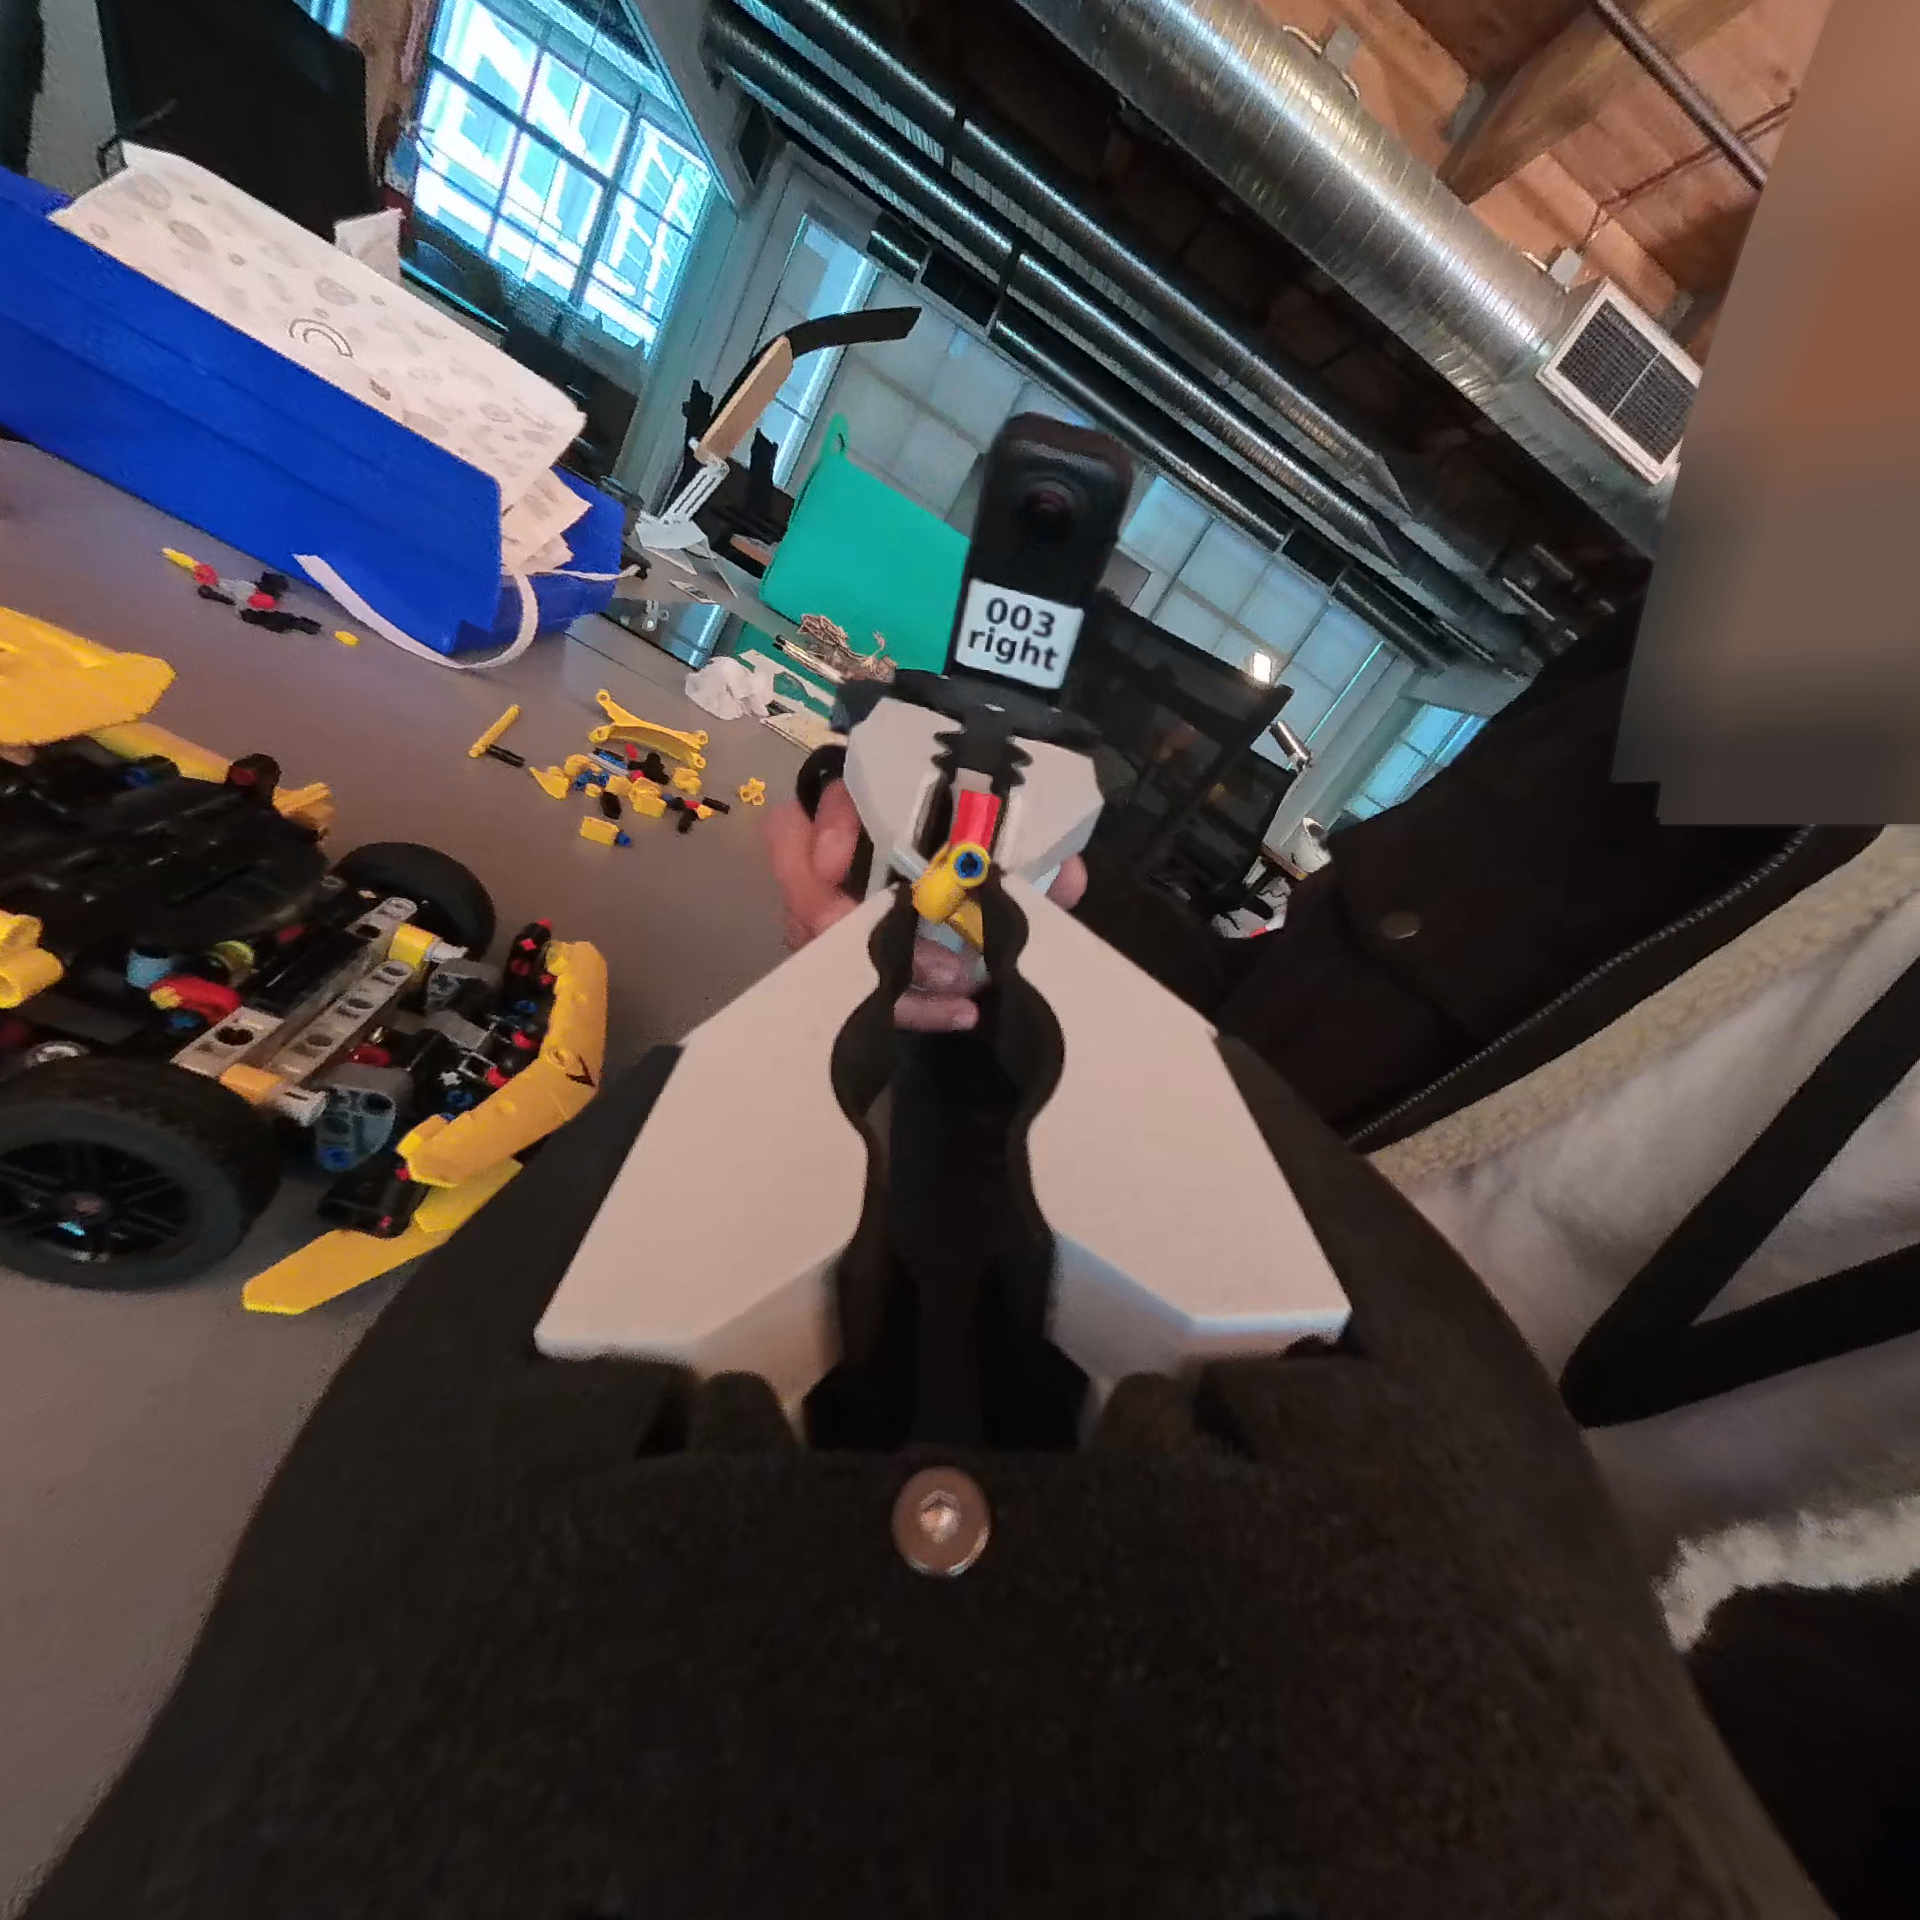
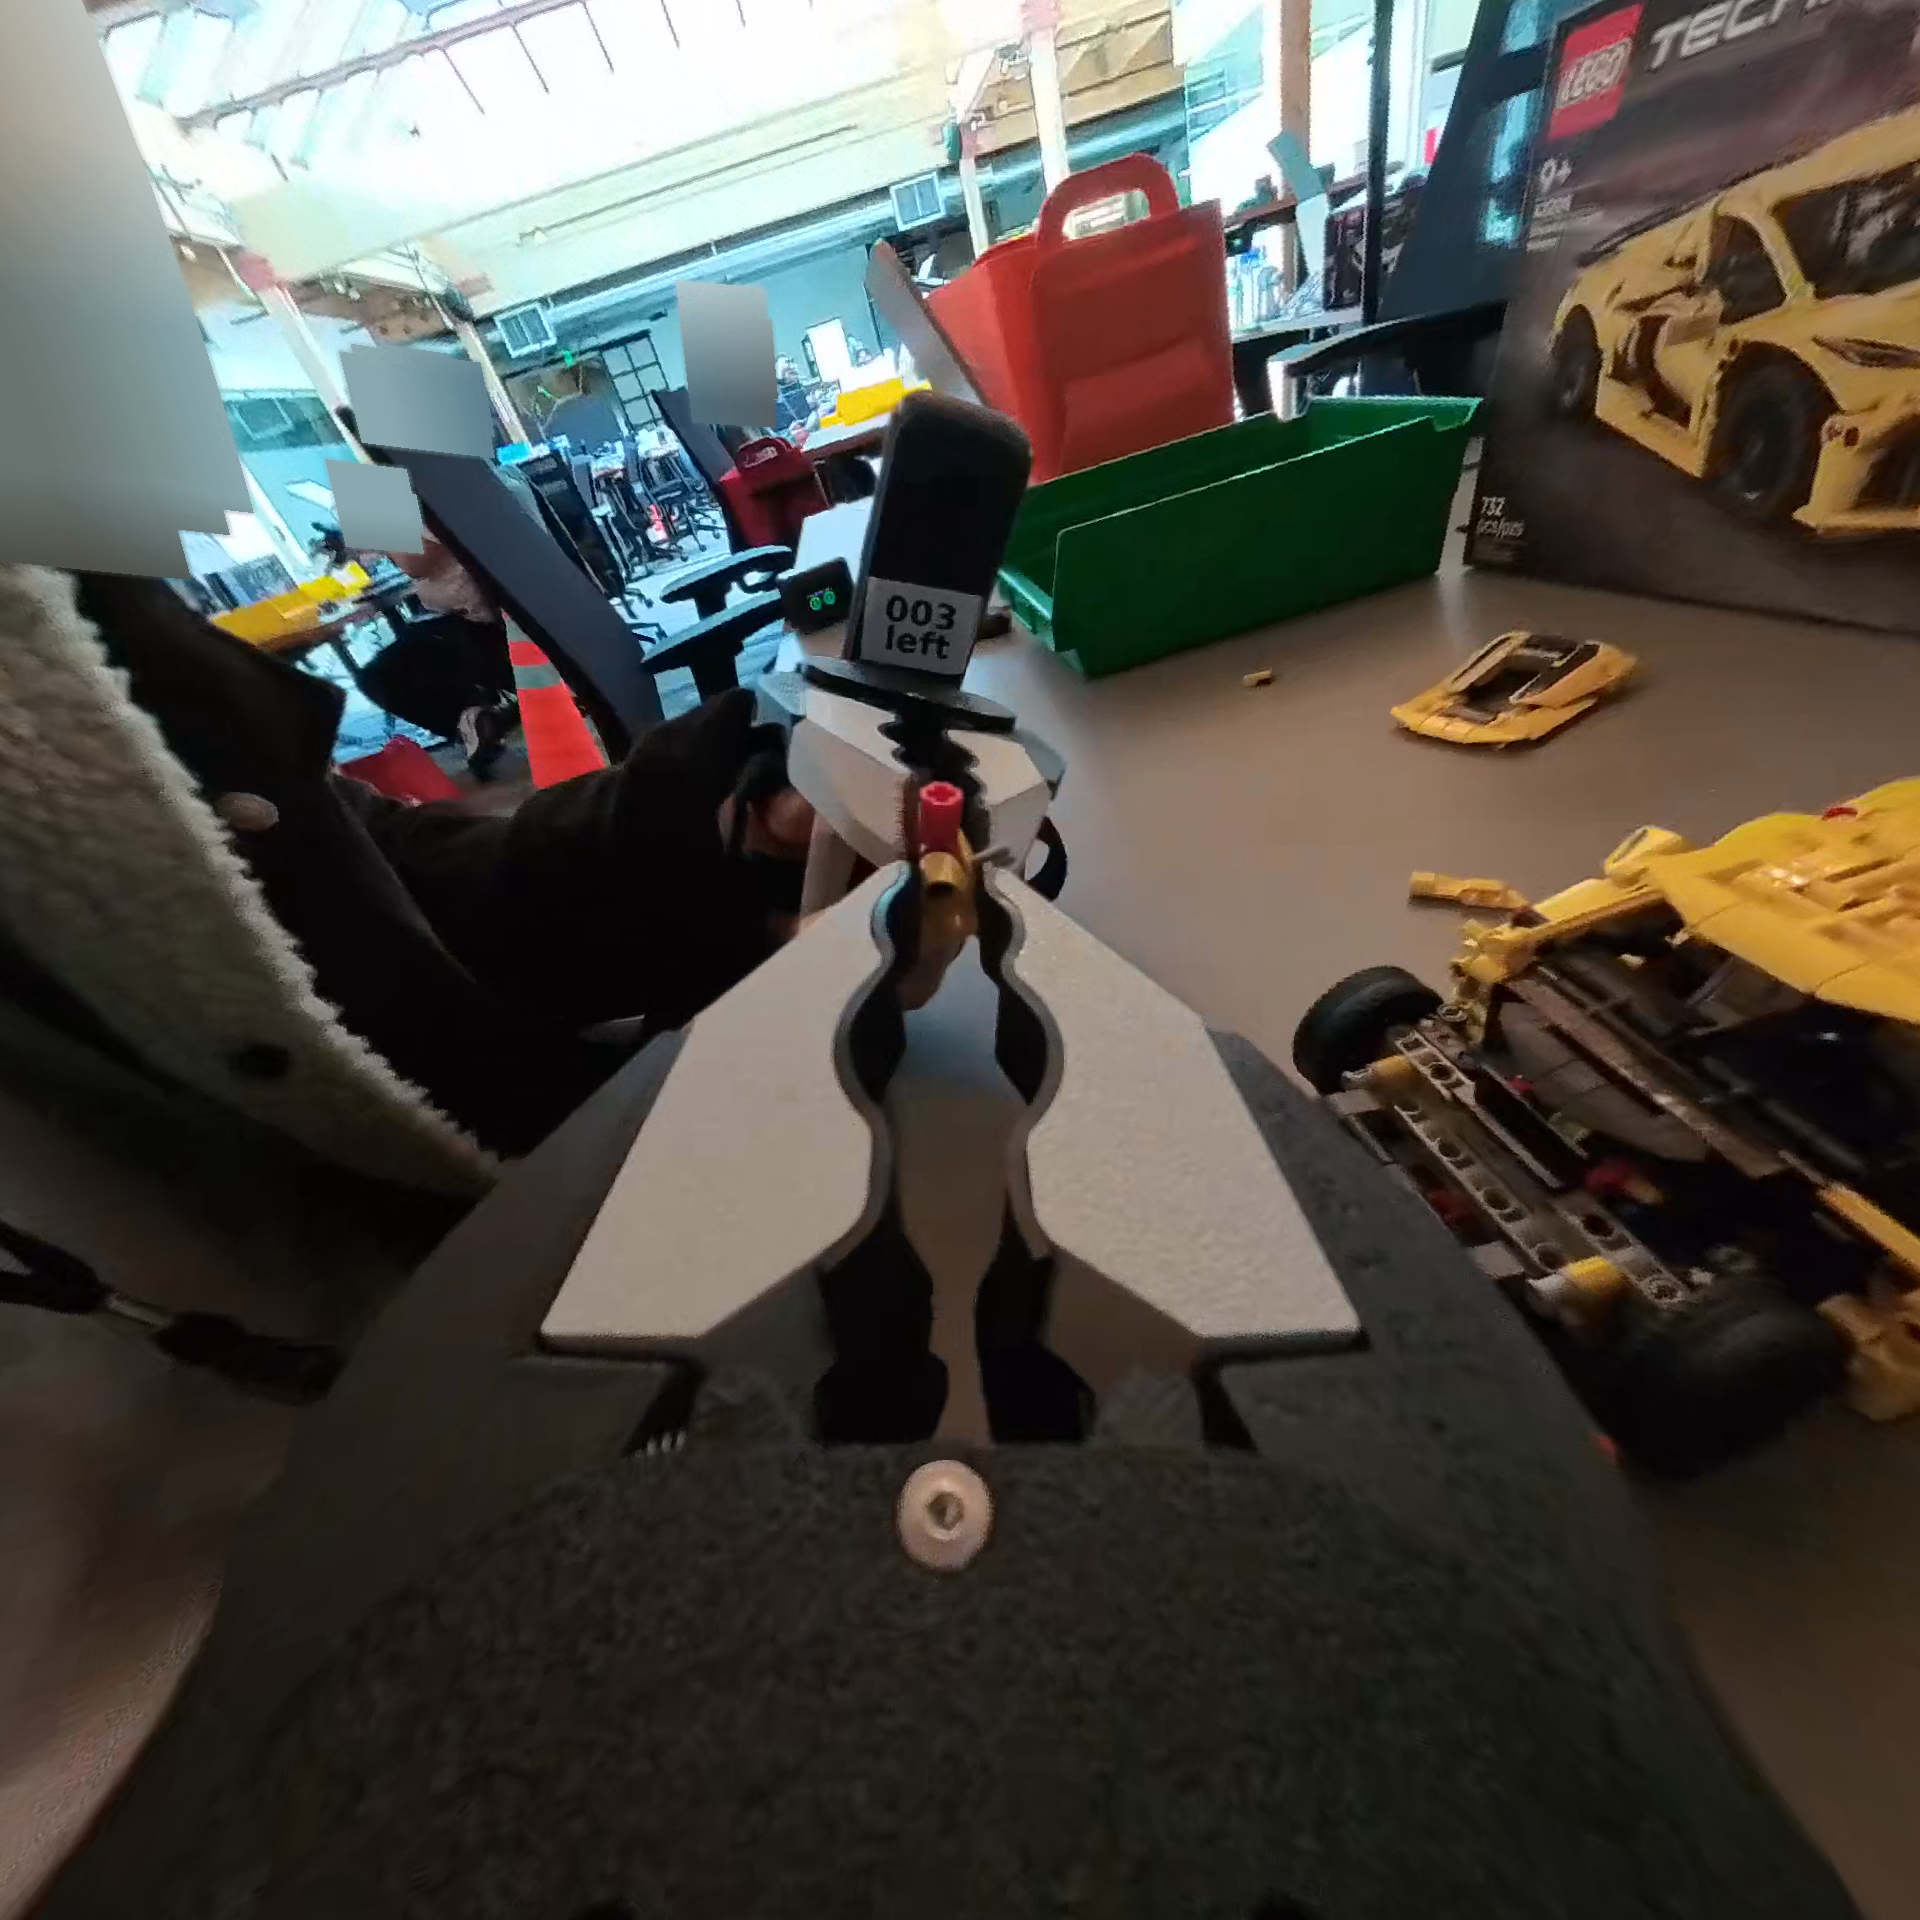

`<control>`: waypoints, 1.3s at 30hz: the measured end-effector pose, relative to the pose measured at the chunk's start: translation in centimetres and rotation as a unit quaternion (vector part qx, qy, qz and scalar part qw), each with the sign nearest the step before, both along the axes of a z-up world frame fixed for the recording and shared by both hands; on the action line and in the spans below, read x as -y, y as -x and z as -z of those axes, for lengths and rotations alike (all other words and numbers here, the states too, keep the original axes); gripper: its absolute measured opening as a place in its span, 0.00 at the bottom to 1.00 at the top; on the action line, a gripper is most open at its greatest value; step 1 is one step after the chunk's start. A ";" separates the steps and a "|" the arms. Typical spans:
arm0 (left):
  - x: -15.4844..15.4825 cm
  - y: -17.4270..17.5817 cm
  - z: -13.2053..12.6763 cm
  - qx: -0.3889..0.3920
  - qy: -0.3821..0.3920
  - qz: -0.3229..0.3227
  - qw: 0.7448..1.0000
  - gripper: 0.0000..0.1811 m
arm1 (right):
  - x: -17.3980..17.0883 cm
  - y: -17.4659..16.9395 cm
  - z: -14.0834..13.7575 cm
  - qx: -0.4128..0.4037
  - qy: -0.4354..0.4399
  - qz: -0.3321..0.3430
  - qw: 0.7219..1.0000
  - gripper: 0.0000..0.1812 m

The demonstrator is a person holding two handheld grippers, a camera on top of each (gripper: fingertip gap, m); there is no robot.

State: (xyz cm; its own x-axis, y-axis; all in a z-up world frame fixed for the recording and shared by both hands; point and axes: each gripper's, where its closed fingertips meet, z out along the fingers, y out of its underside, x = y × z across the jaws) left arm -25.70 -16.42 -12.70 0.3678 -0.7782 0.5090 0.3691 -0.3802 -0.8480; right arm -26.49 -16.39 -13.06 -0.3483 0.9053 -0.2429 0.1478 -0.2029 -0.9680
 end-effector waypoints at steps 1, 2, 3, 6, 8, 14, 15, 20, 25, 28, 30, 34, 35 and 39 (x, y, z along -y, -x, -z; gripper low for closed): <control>0.1 0.0 -0.1 0.005 0.001 0.004 1.000 0.07 | 0.1 -0.1 -0.1 0.000 -0.008 -0.002 1.000 0.05; 0.1 0.0 -0.2 0.013 0.004 0.006 1.000 0.07 | 0.1 -0.1 -0.1 -0.005 -0.022 0.001 1.000 0.05; 0.1 0.0 -0.4 0.022 0.005 0.006 1.000 0.07 | 0.0 -0.1 -0.2 -0.012 -0.040 0.007 0.999 0.04; 0.0 0.2 -0.6 0.023 -0.002 -0.006 1.000 0.05 | -0.2 -0.1 -0.3 -0.013 -0.029 0.010 0.999 0.04; 0.0 0.1 -0.4 0.012 -0.004 -0.009 1.000 0.04 | -0.2 -0.3 -0.2 -0.010 -0.025 0.002 1.000 0.04; 0.3 -0.4 -0.2 -0.021 -0.024 -0.014 0.999 0.04 | 0.0 -0.9 0.1 0.001 0.012 -0.027 1.000 0.03; 0.3 -0.4 -0.1 -0.022 -0.024 -0.010 0.999 0.04 | 0.1 -0.9 0.2 0.006 0.025 -0.034 0.999 0.03; -0.1 -0.9 0.6 -0.085 -0.058 -0.041 0.994 0.12 | 0.6 -1.4 1.0 0.046 0.060 -0.071 0.995 0.03; 0.8 -1.5 0.5 -0.084 -0.065 -0.005 0.994 0.04 | 1.1 -1.5 1.1 0.047 0.055 -0.084 0.994 0.03; 0.8 -1.3 0.9 -0.099 -0.054 -0.006 0.994 0.04 | 1.0 -1.2 1.5 0.054 0.050 -0.075 0.994 0.03; 0.6 -1.0 0.9 -0.109 -0.056 -0.018 0.992 0.03 | 0.9 -1.1 1.4 0.052 0.060 -0.073 0.994 0.03; 0.5 -1.0 1.1 -0.120 -0.055 -0.024 0.991 0.03 | 0.7 -1.1 1.7 0.060 0.062 -0.071 0.994 0.04; 0.5 -1.0 1.2 -0.123 -0.057 -0.025 0.991 0.03 | 0.8 -1.2 1.7 0.062 0.067 -0.076 0.993 0.04; 0.5 -1.1 1.5 -0.134 -0.058 -0.029 0.989 0.03 | 0.7 -1.3 2.0 0.070 0.069 -0.075 0.992 0.04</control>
State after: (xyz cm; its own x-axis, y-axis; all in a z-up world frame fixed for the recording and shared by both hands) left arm -24.65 -16.93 -14.15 0.5239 -0.7991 0.2949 0.1435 -0.2585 -0.9553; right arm -25.20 -17.10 -15.07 -0.4310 0.8007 -0.4162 0.3173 -0.2973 -0.9005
